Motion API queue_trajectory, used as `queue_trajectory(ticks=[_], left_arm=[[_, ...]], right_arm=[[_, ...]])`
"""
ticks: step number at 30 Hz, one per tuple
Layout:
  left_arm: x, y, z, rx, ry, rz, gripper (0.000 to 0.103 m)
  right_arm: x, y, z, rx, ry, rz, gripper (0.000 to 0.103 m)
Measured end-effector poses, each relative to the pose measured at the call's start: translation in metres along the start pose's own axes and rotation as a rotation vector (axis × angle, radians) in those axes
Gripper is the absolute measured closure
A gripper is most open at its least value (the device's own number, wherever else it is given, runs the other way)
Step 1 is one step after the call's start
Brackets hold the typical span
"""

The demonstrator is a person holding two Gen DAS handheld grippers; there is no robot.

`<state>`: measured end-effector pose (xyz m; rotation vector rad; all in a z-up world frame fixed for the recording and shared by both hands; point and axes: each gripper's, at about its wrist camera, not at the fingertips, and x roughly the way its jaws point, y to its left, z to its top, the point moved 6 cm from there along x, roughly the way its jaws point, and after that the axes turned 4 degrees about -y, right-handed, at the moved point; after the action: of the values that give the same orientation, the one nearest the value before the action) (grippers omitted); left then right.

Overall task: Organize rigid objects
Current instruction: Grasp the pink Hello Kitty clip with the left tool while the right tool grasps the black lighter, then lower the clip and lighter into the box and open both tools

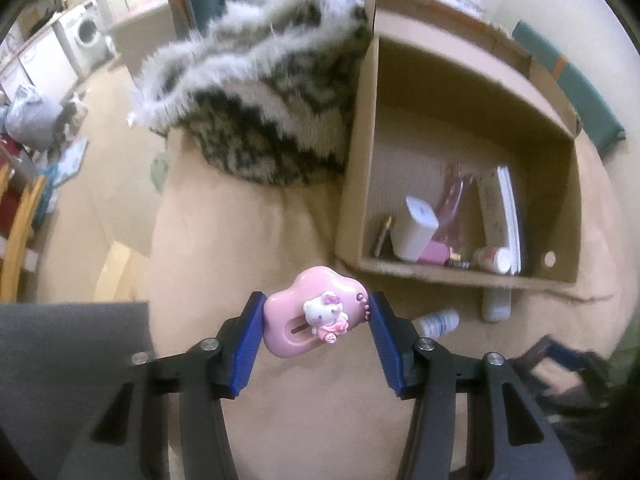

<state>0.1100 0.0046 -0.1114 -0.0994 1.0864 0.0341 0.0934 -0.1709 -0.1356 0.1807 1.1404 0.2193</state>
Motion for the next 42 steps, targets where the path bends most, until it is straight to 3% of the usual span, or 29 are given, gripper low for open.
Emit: queue_trajectory(ticks=[7,18,23,31,35,42], left_arm=[[-0.026,-0.018,0.031,0.046,-0.089,-0.034,0.055],[-0.028,-0.062,0.103,0.089,-0.16,-0.068,0.055],[0.002,-0.083,0.117,0.131,-0.143,-0.049,0.055],[0.05,-0.106,0.097,0.201,-0.1,-0.094,0.055],[0.07,-0.105,0.09,0.171,-0.04,-0.105,0.055],[0.08,-0.1,0.088,0.16,-0.036,-0.073,0.055]], right_arm=[[-0.051,-0.012,0.038,-0.02,-0.2,0.055,0.017],[-0.046,-0.019,0.116,-0.077,-0.291,0.063,0.017],[-0.016,-0.036,0.137,-0.01,-0.284,0.06,0.017],[0.021,-0.06,0.128,0.046,-0.211,0.048,0.017],[0.032,-0.065,0.125,0.081,-0.183,0.06,0.017],[0.044,-0.069,0.125,0.078,-0.147,-0.007,0.017]])
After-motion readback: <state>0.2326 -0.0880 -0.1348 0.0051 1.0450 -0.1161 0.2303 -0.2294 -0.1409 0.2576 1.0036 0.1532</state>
